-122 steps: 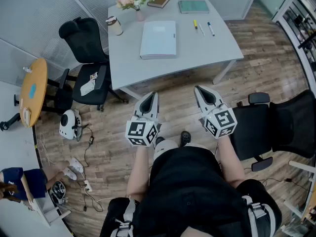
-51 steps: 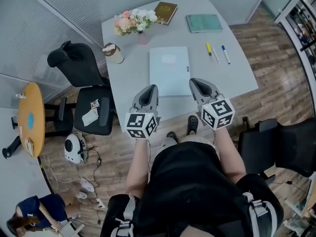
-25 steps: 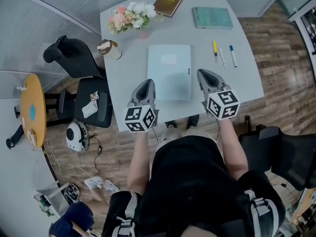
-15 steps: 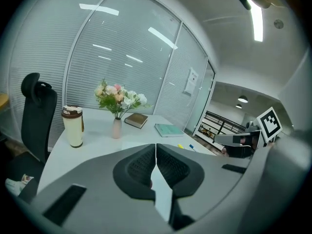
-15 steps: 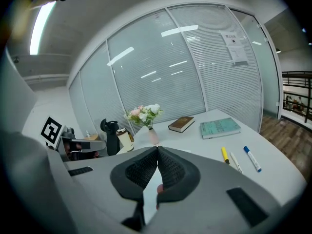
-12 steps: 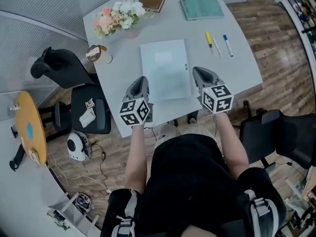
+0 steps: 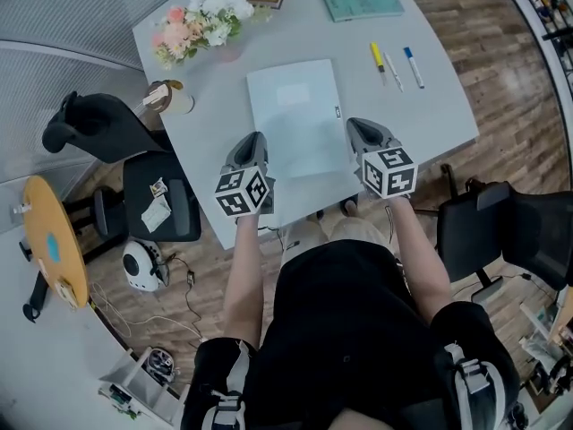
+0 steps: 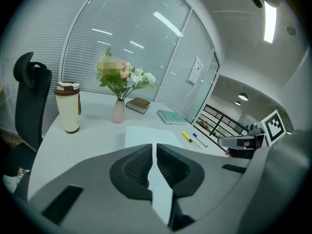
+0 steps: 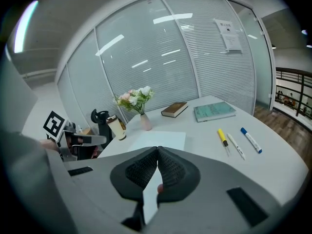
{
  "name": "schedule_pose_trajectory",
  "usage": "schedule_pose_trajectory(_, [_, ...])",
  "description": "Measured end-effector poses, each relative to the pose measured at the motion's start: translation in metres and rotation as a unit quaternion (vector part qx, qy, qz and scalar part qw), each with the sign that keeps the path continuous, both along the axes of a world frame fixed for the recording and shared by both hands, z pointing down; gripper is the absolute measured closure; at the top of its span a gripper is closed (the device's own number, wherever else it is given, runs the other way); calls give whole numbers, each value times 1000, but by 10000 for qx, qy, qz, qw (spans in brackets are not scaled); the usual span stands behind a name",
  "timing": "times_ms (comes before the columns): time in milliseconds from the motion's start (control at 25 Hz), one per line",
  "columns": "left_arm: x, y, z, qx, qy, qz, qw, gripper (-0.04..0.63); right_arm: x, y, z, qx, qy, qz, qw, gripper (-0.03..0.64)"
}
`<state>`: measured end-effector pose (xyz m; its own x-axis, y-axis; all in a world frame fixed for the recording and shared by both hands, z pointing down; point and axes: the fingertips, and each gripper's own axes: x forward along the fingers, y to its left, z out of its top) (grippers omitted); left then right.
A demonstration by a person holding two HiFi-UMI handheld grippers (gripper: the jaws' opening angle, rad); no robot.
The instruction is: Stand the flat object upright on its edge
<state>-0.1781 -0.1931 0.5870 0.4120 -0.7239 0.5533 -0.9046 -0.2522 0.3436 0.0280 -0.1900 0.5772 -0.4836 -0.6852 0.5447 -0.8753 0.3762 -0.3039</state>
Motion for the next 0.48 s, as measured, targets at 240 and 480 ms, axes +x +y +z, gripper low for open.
schedule_pose_trajectory(240, [-6,-11,23,-186,-11,-32,9998,571,-4,-10,21,-194,49,-23,9998,585])
schedule_pose_trajectory(480, [-17,-21,46,-309,-141,-39,9994,571,-8,-20,45,-397,105,41,9991,548])
